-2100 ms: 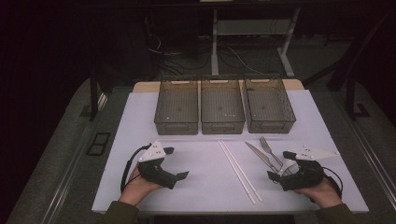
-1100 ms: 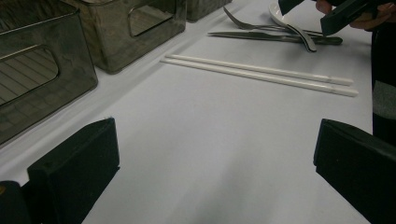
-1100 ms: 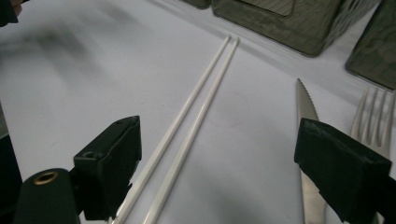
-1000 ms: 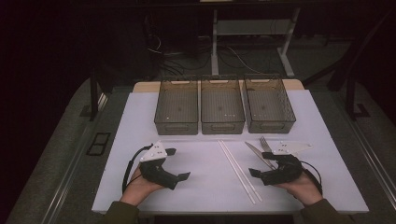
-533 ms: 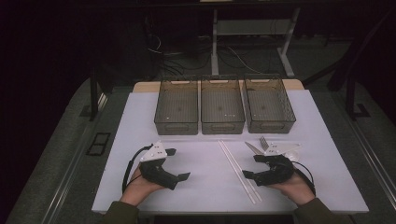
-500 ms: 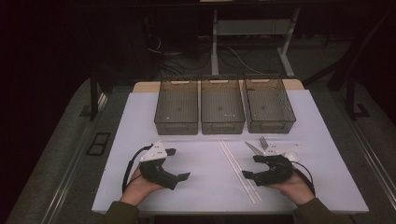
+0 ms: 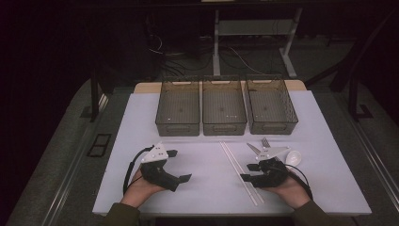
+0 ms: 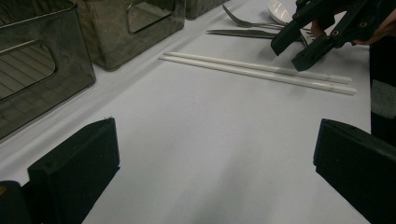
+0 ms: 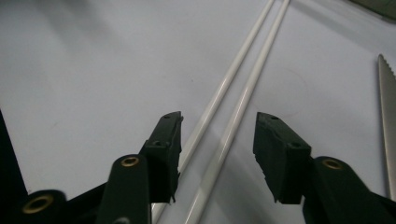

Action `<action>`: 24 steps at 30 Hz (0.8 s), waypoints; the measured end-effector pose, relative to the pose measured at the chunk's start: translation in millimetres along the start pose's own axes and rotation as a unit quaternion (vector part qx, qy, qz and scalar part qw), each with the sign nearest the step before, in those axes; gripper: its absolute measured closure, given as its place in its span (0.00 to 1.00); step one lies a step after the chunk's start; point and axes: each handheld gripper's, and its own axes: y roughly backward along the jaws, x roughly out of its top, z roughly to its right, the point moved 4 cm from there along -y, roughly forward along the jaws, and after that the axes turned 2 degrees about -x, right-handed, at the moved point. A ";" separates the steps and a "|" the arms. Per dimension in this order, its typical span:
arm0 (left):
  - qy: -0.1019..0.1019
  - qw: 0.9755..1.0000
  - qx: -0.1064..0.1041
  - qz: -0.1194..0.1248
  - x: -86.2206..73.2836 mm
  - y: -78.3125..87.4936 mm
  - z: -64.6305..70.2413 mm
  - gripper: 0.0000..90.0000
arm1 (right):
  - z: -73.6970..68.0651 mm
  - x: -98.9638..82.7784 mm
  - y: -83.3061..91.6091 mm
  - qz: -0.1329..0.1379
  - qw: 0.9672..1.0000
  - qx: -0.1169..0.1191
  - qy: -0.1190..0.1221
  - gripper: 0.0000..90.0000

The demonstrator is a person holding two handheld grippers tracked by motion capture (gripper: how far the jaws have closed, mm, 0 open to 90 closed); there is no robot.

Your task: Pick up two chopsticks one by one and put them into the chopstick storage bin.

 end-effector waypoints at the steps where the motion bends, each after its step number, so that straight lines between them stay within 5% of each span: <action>1: 0.000 1.000 0.000 0.000 0.0 0.0 0.0 0.00 | 0.1 -0.5 -0.4 -0.004 1.000 -0.002 0.000 0.62; 24: 0.000 1.000 -0.001 0.002 0.2 0.5 -0.4 0.00 | -2.9 -5.8 -5.4 -0.042 0.999 -0.023 0.019 0.80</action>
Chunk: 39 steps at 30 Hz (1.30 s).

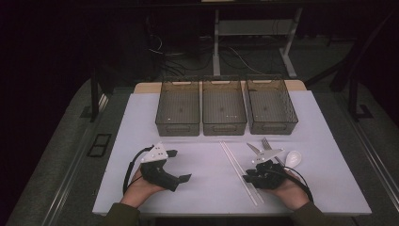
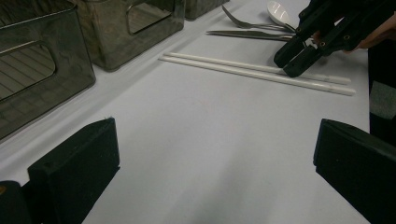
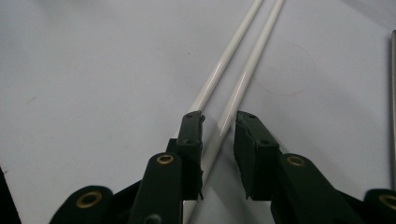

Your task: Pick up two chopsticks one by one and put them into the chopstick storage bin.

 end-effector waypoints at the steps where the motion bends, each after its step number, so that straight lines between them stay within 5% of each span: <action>1: 0.000 1.000 0.000 0.000 0.0 0.0 -0.1 0.00 | 0.0 0.0 0.0 -0.001 1.000 -0.002 0.001 0.81; 18: 0.000 1.000 -0.001 0.002 0.1 0.4 0.2 0.00 | 0.5 0.0 1.2 -0.012 0.999 -0.025 0.025 0.86; 39: 0.001 1.000 -0.001 0.003 0.4 1.3 0.3 0.00 | 14.4 -2.2 5.3 -0.021 0.998 -0.050 -0.010 0.91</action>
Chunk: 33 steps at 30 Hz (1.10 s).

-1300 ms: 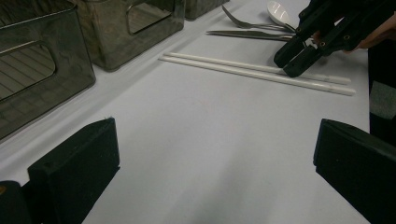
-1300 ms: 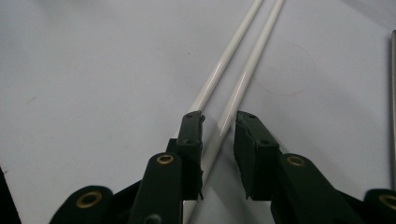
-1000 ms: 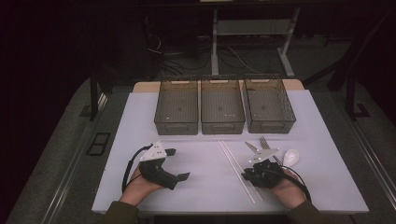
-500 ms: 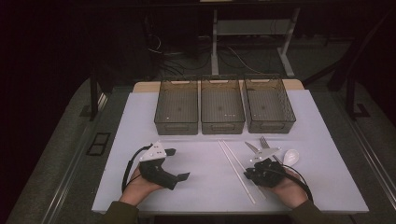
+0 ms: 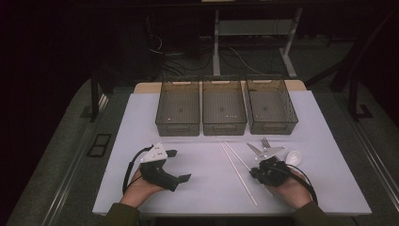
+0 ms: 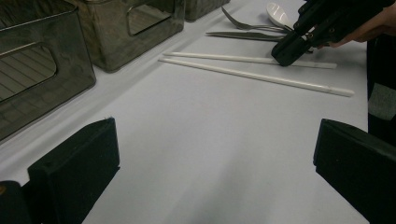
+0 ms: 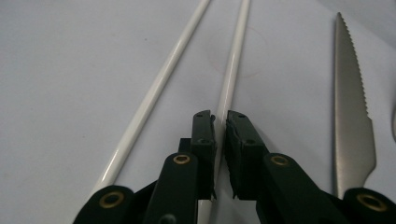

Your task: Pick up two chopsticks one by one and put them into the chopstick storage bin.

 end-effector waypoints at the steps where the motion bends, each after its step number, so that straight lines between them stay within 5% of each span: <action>1: 0.000 1.000 0.000 0.000 0.0 0.1 0.0 0.00 | 1.0 -0.2 0.2 0.000 1.000 -0.002 -0.002 0.91; 16: -0.001 1.000 0.001 0.001 0.1 -0.2 0.3 0.00 | 4.9 -3.7 0.9 0.005 0.999 -0.027 -0.033 0.93; 33: -0.001 1.000 0.000 0.001 0.3 0.6 0.3 0.00 | 12.9 -5.5 11.7 0.033 0.997 0.009 -0.073 0.94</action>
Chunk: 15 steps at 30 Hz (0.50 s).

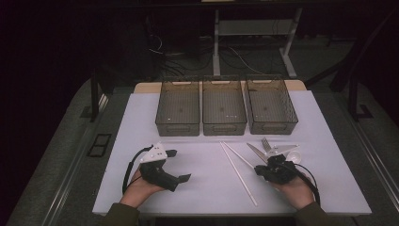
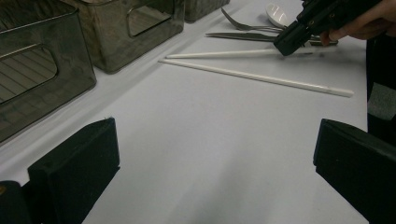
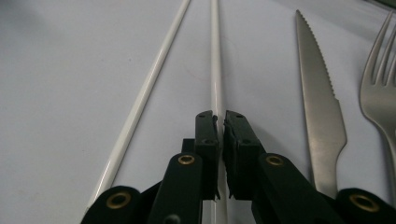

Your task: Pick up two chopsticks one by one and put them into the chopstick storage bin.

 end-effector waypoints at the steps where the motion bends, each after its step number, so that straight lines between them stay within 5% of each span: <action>1: 0.000 1.000 0.000 0.000 0.0 0.0 0.1 0.00 | 0.3 0.4 1.4 0.004 1.000 0.003 -0.001 0.94; 15: -0.002 1.000 -0.001 -0.001 -0.2 -0.2 0.4 0.00 | 0.1 4.6 19.8 0.039 0.999 0.029 0.001 0.94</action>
